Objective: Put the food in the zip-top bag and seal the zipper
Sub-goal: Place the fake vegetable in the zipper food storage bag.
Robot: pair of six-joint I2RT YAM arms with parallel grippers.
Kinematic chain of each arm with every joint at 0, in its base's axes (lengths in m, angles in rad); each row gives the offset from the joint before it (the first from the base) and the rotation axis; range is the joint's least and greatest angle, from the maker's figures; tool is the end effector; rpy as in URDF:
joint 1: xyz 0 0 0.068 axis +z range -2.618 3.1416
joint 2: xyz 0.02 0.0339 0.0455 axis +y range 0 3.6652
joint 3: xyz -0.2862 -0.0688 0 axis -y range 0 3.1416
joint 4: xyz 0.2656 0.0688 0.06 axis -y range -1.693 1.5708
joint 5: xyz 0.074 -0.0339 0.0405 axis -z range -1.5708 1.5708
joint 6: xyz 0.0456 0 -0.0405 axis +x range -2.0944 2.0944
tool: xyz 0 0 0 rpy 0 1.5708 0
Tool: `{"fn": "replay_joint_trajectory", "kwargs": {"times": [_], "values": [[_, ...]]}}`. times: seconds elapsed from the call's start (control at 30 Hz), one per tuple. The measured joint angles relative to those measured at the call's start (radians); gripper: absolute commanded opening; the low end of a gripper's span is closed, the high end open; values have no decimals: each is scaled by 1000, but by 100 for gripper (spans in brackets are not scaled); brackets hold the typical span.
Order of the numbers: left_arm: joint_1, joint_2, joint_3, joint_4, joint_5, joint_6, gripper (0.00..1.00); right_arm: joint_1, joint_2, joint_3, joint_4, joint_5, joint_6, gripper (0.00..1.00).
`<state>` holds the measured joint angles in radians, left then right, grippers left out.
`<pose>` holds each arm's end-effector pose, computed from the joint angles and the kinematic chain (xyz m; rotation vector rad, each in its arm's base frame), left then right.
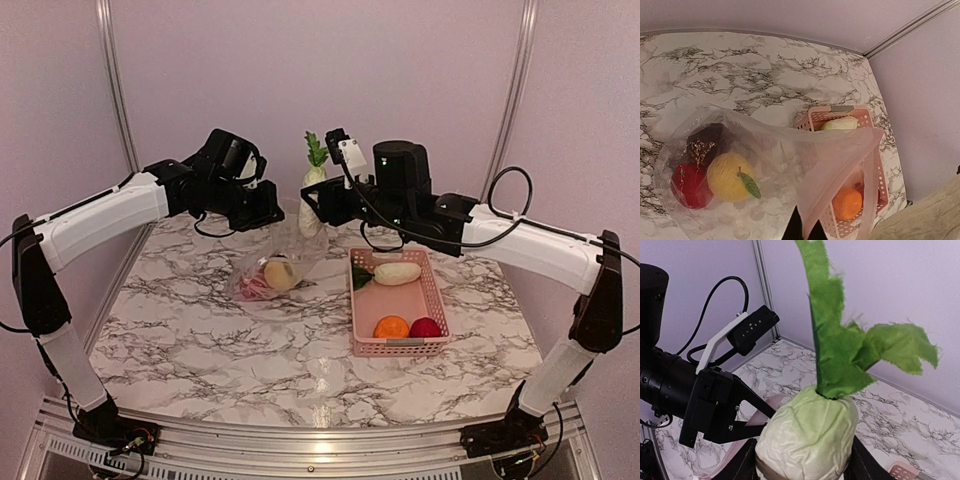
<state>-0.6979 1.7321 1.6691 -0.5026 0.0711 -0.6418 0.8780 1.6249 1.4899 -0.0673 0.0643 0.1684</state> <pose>0.3317 -0.2825 0.3751 0.1075 2.2577 -0.8342 0.2729 0.3242 0.3990 -0.5894 1.7287 0.6933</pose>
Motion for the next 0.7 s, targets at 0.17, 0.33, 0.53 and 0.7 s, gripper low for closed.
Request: {"fn": "replay_joint_trajectory", "kwargs": {"times": [0.17,0.33,0.53,0.7], "values": [[6,0,0,0,7,-9,0,2,3,-69,62,40,-47,91],[13,0,0,0,9,-14,0,10,13,-57,52,36,-105,99],[23,0,0,0,15,-22,0,14,-36,-51,-5,51,-113,98],[29,0,0,0,16,-21,0,14,-93,-22,-80,54,-113,98]]}}
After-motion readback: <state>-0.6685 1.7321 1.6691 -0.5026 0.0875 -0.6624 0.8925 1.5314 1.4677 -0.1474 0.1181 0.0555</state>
